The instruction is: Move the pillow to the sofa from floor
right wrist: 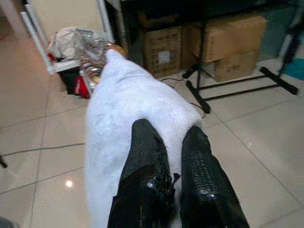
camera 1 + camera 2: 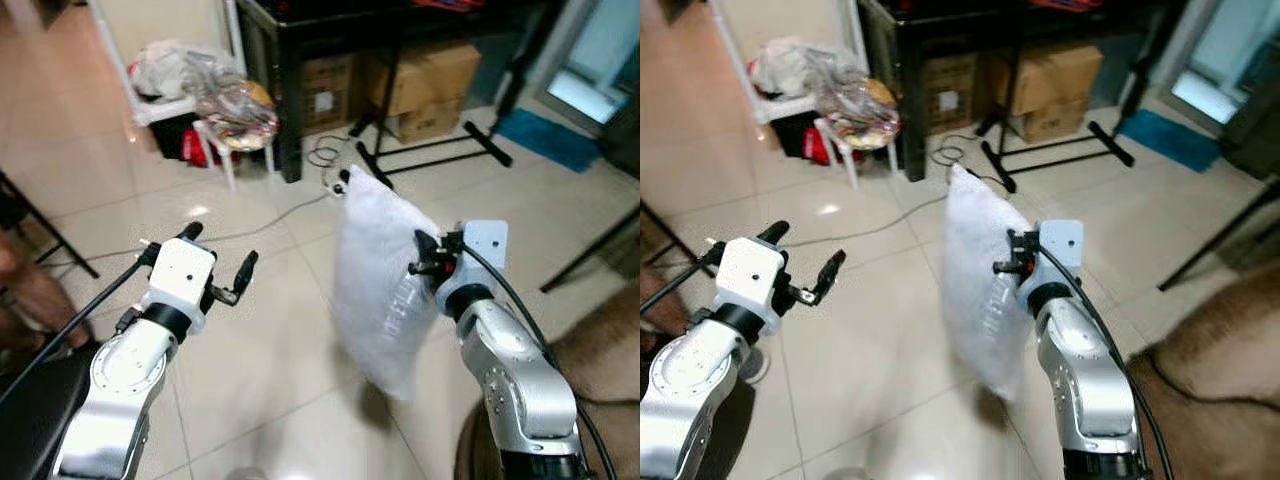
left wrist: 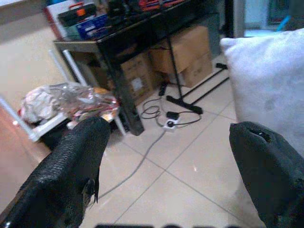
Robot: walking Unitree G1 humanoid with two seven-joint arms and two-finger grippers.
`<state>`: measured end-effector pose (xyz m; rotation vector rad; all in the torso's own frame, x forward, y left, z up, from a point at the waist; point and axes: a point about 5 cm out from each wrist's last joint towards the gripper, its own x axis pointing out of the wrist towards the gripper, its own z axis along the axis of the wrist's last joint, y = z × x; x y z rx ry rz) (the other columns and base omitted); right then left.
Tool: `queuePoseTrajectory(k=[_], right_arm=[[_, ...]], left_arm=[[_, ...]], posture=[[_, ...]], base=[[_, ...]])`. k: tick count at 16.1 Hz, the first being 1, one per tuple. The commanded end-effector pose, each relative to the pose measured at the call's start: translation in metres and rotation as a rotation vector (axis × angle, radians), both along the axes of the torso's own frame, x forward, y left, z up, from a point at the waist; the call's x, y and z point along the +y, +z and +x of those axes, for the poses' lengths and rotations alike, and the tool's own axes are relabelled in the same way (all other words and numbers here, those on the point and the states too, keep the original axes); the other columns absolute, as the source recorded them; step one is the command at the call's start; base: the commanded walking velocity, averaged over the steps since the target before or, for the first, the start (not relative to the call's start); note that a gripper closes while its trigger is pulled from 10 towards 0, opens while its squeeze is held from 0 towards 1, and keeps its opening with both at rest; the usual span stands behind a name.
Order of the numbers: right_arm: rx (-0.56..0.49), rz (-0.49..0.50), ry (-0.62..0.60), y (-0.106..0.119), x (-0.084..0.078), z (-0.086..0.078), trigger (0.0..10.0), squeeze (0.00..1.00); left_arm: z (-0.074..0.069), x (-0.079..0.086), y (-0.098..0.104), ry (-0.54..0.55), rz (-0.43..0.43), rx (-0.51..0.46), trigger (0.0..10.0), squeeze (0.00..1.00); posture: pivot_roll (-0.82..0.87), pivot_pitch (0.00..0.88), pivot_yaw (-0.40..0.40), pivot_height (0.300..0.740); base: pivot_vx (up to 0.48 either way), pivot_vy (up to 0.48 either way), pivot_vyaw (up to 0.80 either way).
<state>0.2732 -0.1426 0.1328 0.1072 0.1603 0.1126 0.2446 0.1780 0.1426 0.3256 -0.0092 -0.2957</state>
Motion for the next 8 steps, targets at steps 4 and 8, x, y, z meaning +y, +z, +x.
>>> queuePoseTrajectory(k=[4, 8], right_arm=[[-0.156, 0.086, -0.044, 0.039, -0.006, 0.007, 10.0, 0.0], [-0.234, 0.139, -0.101, 0.063, -0.016, 0.015, 10.0, 0.0]], left_arm=[[0.001, 0.002, -0.001, 0.008, 0.016, 0.002, 10.0, 0.0], [0.004, 0.003, 0.003, 0.018, 0.005, -0.015, 10.0, 0.0]], posture=[[-0.01, 0.0, 0.0, 0.74], [-0.01, 0.0, 0.004, 0.74]], base=[[0.0, 0.0, -0.2], [0.0, 0.0, -0.79]])
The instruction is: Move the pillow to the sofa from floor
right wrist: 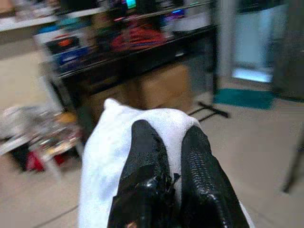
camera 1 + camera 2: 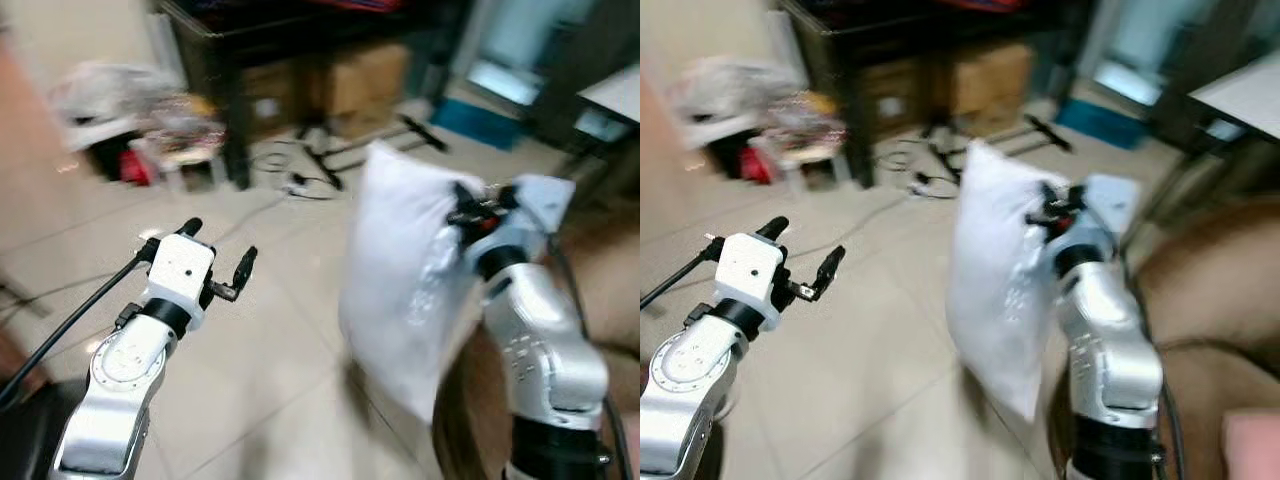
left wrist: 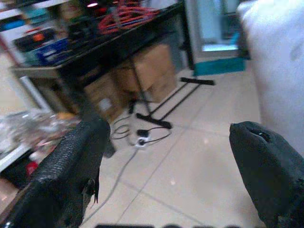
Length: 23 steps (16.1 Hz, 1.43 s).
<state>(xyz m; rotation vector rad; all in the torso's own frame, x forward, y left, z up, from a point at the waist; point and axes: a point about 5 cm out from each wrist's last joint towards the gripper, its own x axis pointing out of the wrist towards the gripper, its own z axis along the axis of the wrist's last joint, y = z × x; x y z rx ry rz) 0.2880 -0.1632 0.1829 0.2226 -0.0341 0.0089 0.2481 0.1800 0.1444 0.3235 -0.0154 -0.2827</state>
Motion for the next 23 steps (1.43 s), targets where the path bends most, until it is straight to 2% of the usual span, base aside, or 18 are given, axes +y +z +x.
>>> queuePoseTrajectory(k=[1, 16, 23], right_arm=[[-0.058, 0.012, 0.018, 0.014, 0.003, 0.0, 10.0, 0.0], [0.022, -0.009, 0.06, -0.004, 0.014, -0.005, 10.0, 0.0], [0.026, -0.023, 0.129, -0.007, 0.025, -0.007, 10.0, 0.0]], left_arm=[[0.001, 0.001, 0.001, 0.005, 0.009, -0.008, 10.0, 0.0], [0.001, 0.003, 0.005, 0.012, -0.012, -0.023, 10.0, 0.0], [0.0, 0.003, 0.006, 0.001, -0.023, -0.023, 10.0, 0.0]], posture=[[-0.01, 0.0, 0.004, 0.74], [0.0, 0.0, 0.004, 0.74], [0.0, 0.0, 0.002, 0.74]], base=[[0.0, 0.0, -0.79], [0.0, 0.0, -0.79], [0.246, 0.0, 0.0]])
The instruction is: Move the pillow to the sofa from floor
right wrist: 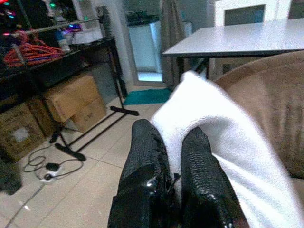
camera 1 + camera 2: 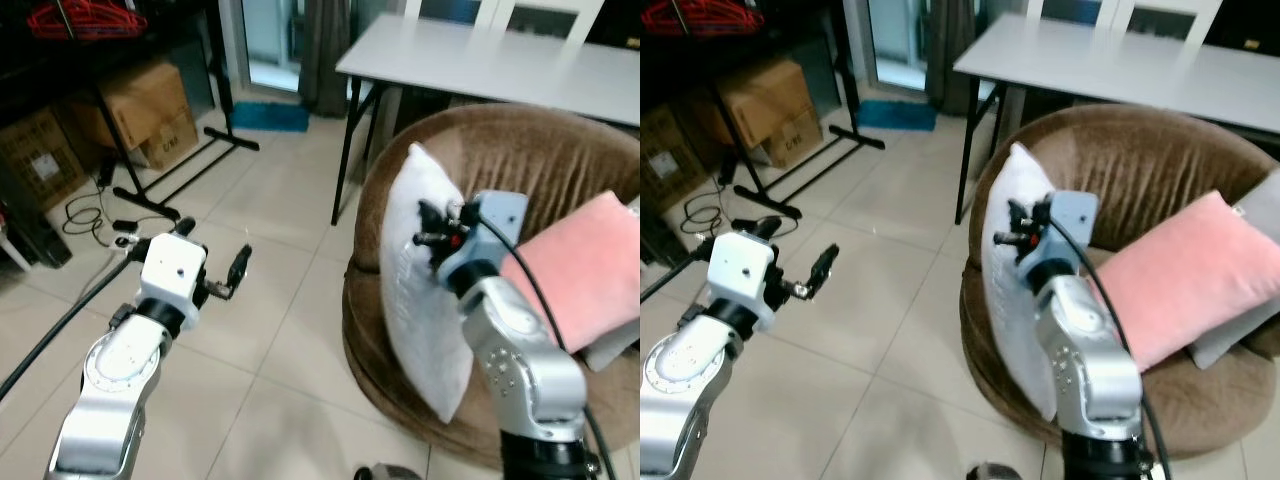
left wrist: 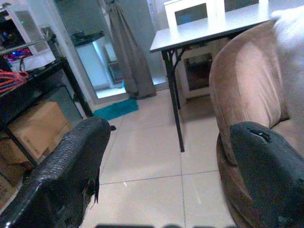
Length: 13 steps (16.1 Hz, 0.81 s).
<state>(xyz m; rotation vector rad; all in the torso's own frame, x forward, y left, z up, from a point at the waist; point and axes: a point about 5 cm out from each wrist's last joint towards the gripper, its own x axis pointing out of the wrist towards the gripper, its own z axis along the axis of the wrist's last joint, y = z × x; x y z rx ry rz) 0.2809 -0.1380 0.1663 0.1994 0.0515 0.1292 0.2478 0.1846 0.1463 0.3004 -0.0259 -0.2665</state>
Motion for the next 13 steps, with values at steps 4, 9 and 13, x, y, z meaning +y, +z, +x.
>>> queuePoseTrajectory(k=[4, 9, 13], right_arm=[[-0.052, 0.046, -0.035, 0.011, -0.005, 0.001, 10.0, 0.0], [-0.053, 0.051, -0.088, 0.013, -0.014, 0.001, 10.0, 0.0], [-0.051, 0.064, -0.096, 0.012, -0.015, 0.0, 10.0, 0.0]], left_arm=[[0.001, -0.001, 0.004, -0.018, -0.001, -0.015, 10.0, 0.0], [0.003, -0.002, 0.005, -0.03, 0.002, -0.014, 10.0, 0.0], [0.003, -0.004, 0.004, -0.043, 0.007, -0.01, 10.0, 0.0]], posture=[[0.0, 0.0, 0.004, 0.74], [0.0, 0.0, 0.009, 0.74], [-0.01, 0.0, 0.014, 0.74]], base=[[0.322, 0.0, 0.0], [0.329, 0.0, -0.16], [0.311, 0.0, -0.8]])
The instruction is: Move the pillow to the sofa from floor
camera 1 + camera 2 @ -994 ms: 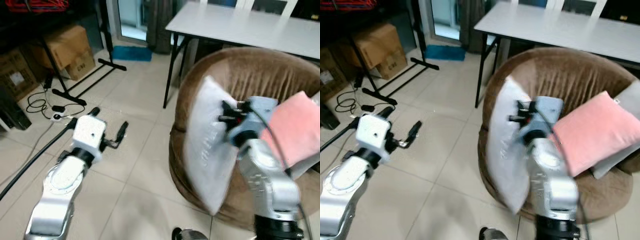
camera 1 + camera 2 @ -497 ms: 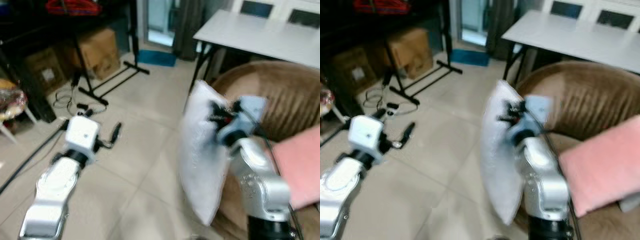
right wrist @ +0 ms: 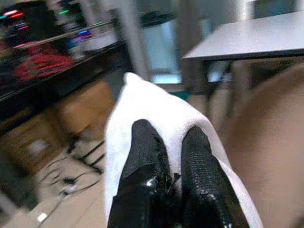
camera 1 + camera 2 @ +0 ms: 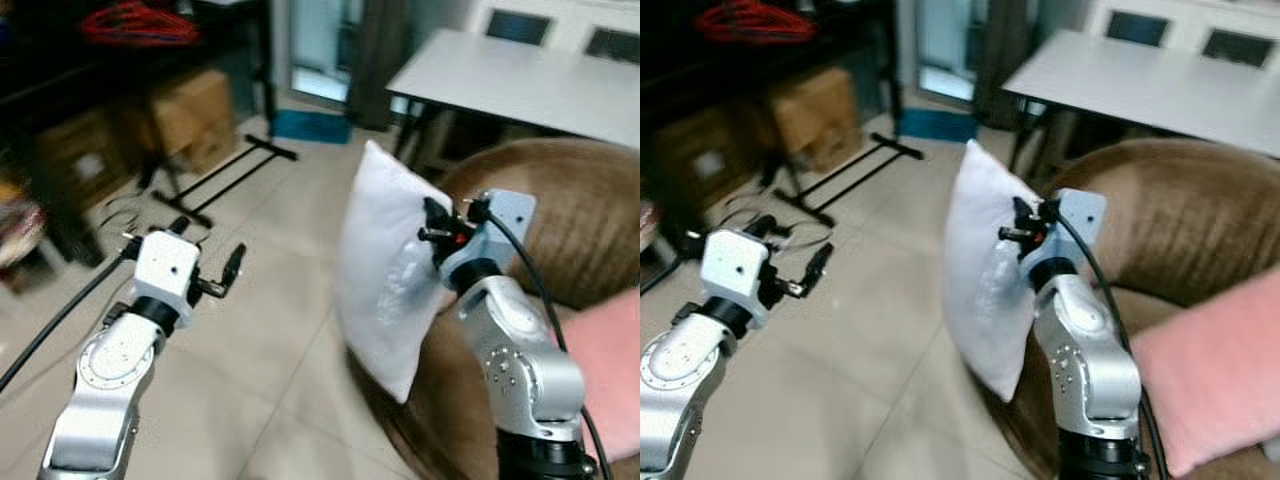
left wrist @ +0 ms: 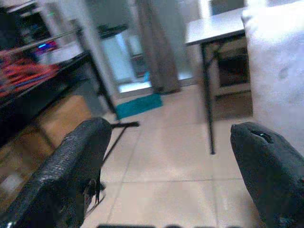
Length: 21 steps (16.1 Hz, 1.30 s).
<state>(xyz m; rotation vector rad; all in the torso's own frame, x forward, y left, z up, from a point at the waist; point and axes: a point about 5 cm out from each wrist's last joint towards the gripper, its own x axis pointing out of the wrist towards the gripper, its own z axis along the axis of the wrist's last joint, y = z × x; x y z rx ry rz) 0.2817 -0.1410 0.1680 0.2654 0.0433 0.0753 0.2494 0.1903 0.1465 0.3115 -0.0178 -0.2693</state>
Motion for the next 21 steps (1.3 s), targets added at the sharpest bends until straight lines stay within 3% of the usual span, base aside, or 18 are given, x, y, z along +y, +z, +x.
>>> queuePoseTrajectory(k=[1, 9, 13, 17, 19, 21], right_arm=[[-0.055, -0.002, -0.046, 0.011, -0.013, -0.002, 10.0, 0.0], [-0.055, -0.013, -0.029, 0.011, -0.011, -0.005, 10.0, 0.0], [-0.061, -0.022, 0.081, 0.013, 0.004, -0.001, 10.0, 0.0], [-0.07, -0.002, 0.106, 0.016, 0.007, 0.004, 10.0, 0.0], [-0.081, 0.06, 0.119, 0.021, 0.011, 0.02, 10.0, 0.0], [-0.067, 0.045, 0.078, 0.016, 0.003, 0.042, 10.0, 0.0]], left_arm=[[0.002, -0.01, 0.003, -0.05, -0.005, -0.015, 10.0, 0.0], [0.0, -0.015, 0.0, -0.082, -0.001, 0.007, 10.0, 0.0], [-0.008, -0.015, -0.009, -0.159, 0.046, 0.078, 10.0, 0.0], [-0.014, -0.017, -0.012, -0.24, 0.091, 0.118, 10.0, 0.0], [-0.015, -0.019, -0.011, -0.323, 0.082, 0.155, 10.0, 0.0], [-0.016, -0.024, -0.011, -0.441, 0.082, 0.194, 10.0, 0.0]], posture=[[-0.01, 0.0, 0.017, 0.74], [-0.01, 0.0, 0.017, 0.74], [0.0, 0.0, 0.003, 0.74], [0.01, 0.0, -0.001, 0.74], [0.01, 0.0, 0.001, 0.74], [0.02, 0.0, 0.011, 0.74]], base=[[0.296, 0.0, -0.79], [0.246, 0.0, -0.75], [0.0, 0.0, 0.0], [0.0, 0.0, 0.0], [0.0, 0.0, 0.0], [0.0, 0.0, 0.0]])
